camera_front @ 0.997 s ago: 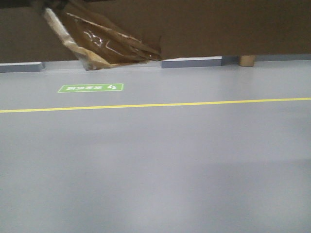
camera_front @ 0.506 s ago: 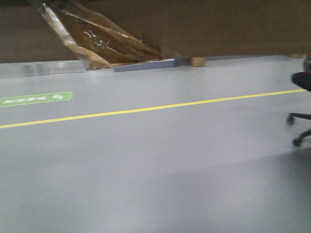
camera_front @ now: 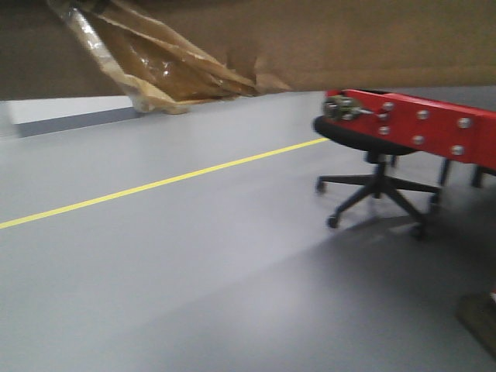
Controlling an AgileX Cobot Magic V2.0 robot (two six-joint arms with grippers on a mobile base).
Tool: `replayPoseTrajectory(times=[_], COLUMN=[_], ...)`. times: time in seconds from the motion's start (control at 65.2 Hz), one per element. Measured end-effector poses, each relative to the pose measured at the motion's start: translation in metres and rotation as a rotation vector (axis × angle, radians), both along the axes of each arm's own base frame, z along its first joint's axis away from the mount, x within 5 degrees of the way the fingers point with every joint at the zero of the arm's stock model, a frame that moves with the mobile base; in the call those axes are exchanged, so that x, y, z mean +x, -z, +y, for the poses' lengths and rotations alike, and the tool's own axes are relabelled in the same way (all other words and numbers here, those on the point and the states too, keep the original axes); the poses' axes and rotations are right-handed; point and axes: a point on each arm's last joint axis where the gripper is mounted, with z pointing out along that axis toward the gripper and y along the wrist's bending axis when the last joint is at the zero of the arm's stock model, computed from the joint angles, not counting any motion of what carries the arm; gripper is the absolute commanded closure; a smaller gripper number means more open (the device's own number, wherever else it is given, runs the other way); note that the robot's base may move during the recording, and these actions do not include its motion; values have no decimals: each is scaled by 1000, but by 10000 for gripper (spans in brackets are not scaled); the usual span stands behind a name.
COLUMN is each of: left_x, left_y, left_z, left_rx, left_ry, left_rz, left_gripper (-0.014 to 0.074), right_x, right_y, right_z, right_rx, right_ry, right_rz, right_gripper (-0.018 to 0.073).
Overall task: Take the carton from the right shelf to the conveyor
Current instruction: 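Carry the carton in both grippers while driving toward the red conveyor, then lower the carton with both grippers onto the grey conveyor belt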
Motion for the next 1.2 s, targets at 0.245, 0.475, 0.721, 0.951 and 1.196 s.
replayPoseTrajectory(times=[0.245,0.475,0.721,0.951,1.196], left_x=[0,0,0,0,3], left_y=[0,0,0,0,-1], left_z=[0,0,0,0,3], left_rx=[0,0,0,2,38], left_ry=[0,0,0,-1,-25], left_rz=[0,0,0,-3,-32], left_gripper=[611,611,611,611,611], right_x=[0,0,0,0,1], right_y=[0,0,0,0,0], right_z=[0,0,0,0,0], right_rx=[-1,0,0,0,6], right_ry=[0,0,0,0,0], right_rz=[1,1,-1,-1,-9], right_gripper=[627,627,627,627,627])
